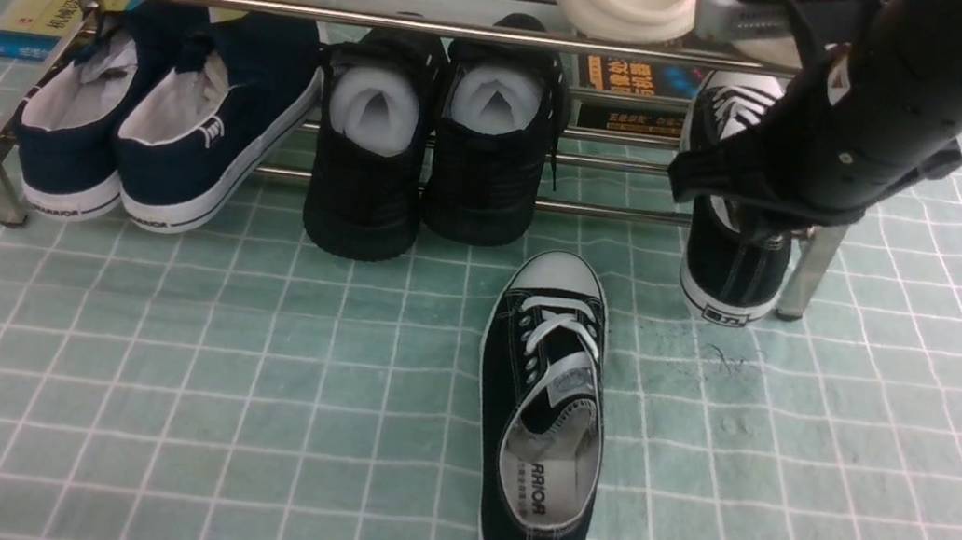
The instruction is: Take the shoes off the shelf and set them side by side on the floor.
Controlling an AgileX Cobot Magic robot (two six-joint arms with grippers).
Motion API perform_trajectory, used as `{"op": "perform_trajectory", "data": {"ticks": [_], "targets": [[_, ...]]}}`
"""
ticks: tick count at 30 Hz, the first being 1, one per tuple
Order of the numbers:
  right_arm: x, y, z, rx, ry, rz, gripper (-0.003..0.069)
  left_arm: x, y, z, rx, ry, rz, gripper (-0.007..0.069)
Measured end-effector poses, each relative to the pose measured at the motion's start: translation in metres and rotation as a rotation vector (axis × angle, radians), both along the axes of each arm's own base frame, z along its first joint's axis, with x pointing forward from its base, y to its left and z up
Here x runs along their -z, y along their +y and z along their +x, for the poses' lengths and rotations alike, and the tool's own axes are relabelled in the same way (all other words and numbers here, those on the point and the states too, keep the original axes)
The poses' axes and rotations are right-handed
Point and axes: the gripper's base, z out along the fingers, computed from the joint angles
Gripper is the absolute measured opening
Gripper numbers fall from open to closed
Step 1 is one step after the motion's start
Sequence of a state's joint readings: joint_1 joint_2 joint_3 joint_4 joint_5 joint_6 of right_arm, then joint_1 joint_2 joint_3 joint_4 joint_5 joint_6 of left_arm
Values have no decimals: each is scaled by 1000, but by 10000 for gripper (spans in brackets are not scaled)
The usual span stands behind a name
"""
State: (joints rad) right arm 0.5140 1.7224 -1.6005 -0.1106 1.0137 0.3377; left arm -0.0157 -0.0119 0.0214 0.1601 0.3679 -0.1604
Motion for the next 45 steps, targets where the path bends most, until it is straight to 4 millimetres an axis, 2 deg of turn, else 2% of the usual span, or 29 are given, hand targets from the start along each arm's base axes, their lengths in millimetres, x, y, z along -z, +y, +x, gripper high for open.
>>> {"op": "perform_trajectory", "data": {"ticks": [1,4,5,7,9,12,15,17,18,19,20,21,22,24,29,30,33,35,38,39,41,42,45], "targets": [[6,-2,9,3,-16,5,131,0,0,0,0,0,0,242],[18,-5,25,17,-39,12,252,0,0,0,0,0,0,242],[19,-5,26,18,-44,13,269,0,0,0,0,0,0,242],[34,-5,39,20,-62,-2,352,0,0,0,0,0,0,242],[41,-5,45,18,-74,-13,381,0,0,0,0,0,0,242],[63,-2,59,3,-84,-48,416,0,0,0,0,0,0,242],[81,1,67,-10,-78,-78,406,0,0,0,0,0,0,242],[87,1,69,-14,-71,-90,371,0,0,0,0,0,0,242],[89,1,68,-10,-52,-95,302,0,0,0,0,0,0,242],[90,1,68,-9,-48,-96,290,0,0,0,0,0,0,242],[91,0,65,-4,-22,-100,194,0,0,0,0,0,0,242],[90,0,65,-3,-15,-100,163,0,0,0,0,0,0,242],[87,-2,61,-3,7,-109,65,0,0,0,0,0,0,242],[78,-5,53,-8,41,-124,14,0,0,0,0,0,0,242],[38,-15,13,-25,173,-128,13,0,0,0,0,0,0,242],[22,-17,-1,-31,197,-123,13,0,0,0,0,0,0,242],[-3,-19,-25,-45,193,-91,13,0,0,0,0,0,0,242],[-12,-20,-40,-51,174,-74,13,0,0,0,0,0,0,242],[-13,-20,-57,-46,183,-63,13,0,0,0,0,0,0,242],[-8,-18,-70,-35,213,-59,13,0,0,0,0,0,0,242],[6,-14,-83,-15,268,-55,13,0,0,0,0,0,0,242],[6,-13,-83,-18,269,-53,13,0,0,0,0,0,0,242],[31,-3,-93,-5,311,-42,15,0,0,0,0,0,0,242]]}}
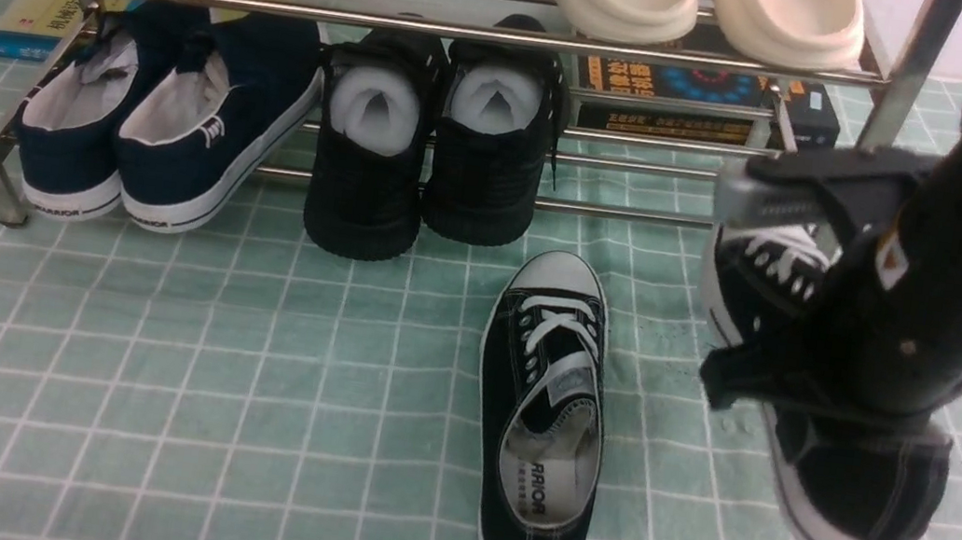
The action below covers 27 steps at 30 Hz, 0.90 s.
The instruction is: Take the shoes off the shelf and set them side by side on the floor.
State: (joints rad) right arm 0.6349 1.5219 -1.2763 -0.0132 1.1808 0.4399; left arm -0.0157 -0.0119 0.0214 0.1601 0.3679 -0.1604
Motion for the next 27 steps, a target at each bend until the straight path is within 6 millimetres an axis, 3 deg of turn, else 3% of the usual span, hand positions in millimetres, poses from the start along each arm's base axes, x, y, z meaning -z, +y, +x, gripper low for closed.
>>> {"op": "perform_trajectory", "data": {"ticks": [11,20,27], "targets": [[29,14,14,49,-28,37,20,0,0,0,0,0,0,242],[76,36,40,84,-21,63,27,0,0,0,0,0,0,242],[83,40,43,97,-13,89,77,0,0,0,0,0,0,242]]}}
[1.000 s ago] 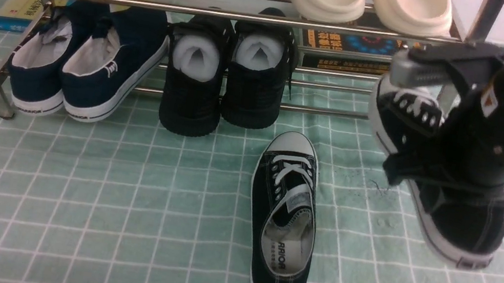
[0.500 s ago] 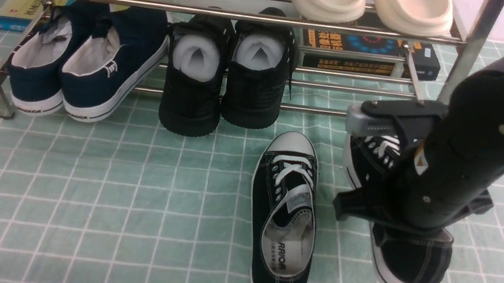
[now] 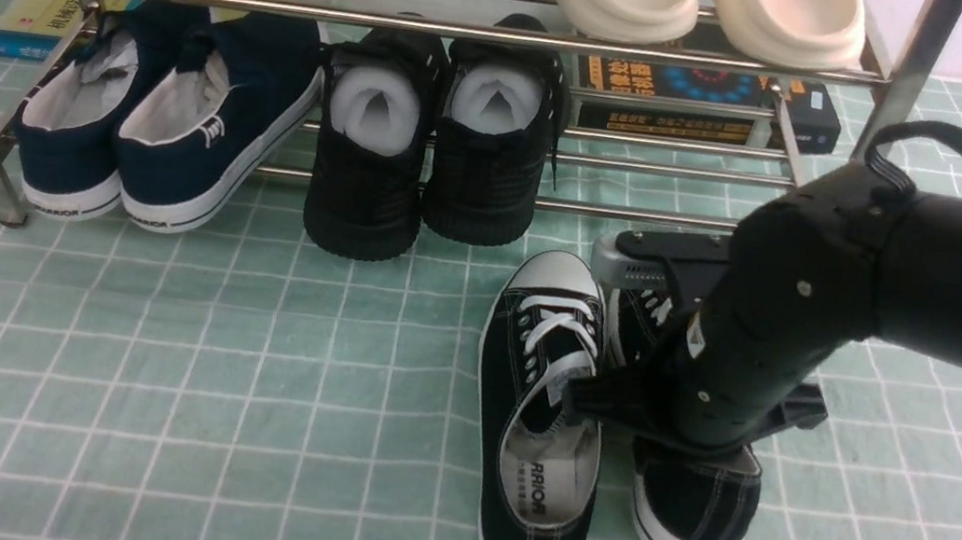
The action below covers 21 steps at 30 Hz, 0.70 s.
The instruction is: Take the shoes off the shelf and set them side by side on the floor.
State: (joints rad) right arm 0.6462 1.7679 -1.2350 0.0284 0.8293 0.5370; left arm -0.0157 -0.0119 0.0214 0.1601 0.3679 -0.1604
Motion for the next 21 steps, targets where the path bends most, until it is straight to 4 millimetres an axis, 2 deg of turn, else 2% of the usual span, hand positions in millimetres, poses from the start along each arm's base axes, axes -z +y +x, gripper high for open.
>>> {"op": "perform_trajectory", "data": {"ticks": [5,8,11,14,17,19,20,21], "targets": [[-13,2,0,16,10,27,239,0,0,0,0,0,0,242],[-38,4,0,6,19,34,348,0,0,0,0,0,0,242],[-73,3,-2,-87,4,13,384,0,0,0,0,0,0,242],[-113,-1,-4,-197,-72,-8,309,0,0,0,0,0,0,242],[-147,-12,-14,-260,-181,1,153,0,0,0,0,0,0,242],[-157,-17,-21,-279,-207,7,96,0,0,0,0,0,0,242],[-174,-29,-38,-294,-250,27,12,0,0,0,0,0,0,242],[-181,-37,-49,-298,-271,37,-7,0,0,0,0,0,0,242]]}}
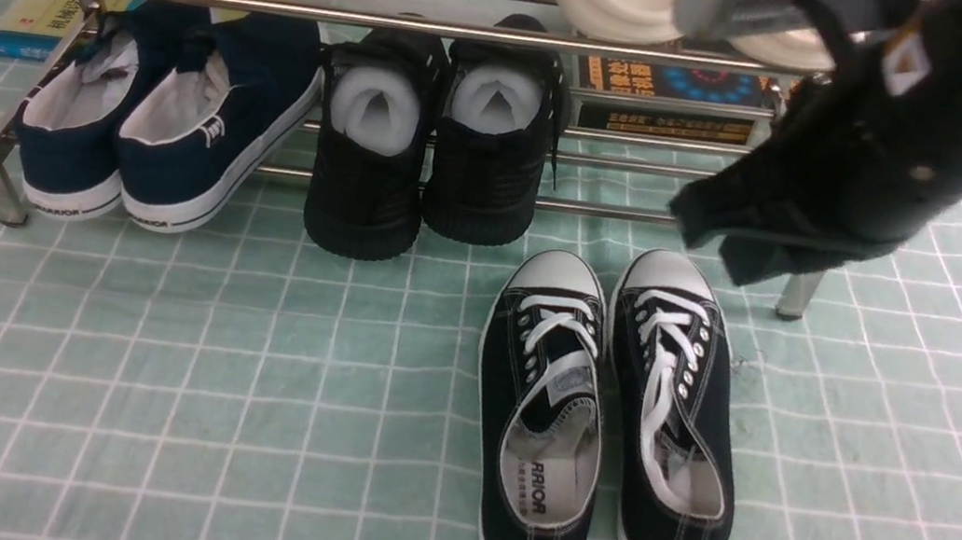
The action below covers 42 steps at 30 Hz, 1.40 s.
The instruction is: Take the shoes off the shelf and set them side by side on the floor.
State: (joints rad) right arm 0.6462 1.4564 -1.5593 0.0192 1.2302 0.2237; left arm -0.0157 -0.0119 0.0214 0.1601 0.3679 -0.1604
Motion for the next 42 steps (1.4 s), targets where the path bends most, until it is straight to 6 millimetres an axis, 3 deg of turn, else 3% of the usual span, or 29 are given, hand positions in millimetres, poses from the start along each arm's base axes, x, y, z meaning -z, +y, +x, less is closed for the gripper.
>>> {"op": "perform_trajectory", "data": {"ticks": [3,6,9,12,13,19,27,32,42], "targets": [[-13,-27,-36,-2,-41,30,-15,0,0,0,0,0,0,242],[-13,-49,-65,-1,-56,41,-15,0,0,0,0,0,0,242],[5,-82,-108,24,-191,165,-15,0,0,0,0,0,0,242],[20,-91,-120,29,-341,285,-15,0,0,0,0,0,0,242],[38,-97,-128,33,-423,350,-15,0,0,0,0,0,0,242],[92,-105,-136,23,-630,463,-12,0,0,0,0,0,0,242],[130,-108,-138,3,-607,401,-6,0,0,0,0,0,0,242],[145,-109,-140,2,-572,375,-4,0,0,0,0,0,0,242],[154,-113,-145,-8,-560,353,-1,0,0,0,0,0,0,242]]}}
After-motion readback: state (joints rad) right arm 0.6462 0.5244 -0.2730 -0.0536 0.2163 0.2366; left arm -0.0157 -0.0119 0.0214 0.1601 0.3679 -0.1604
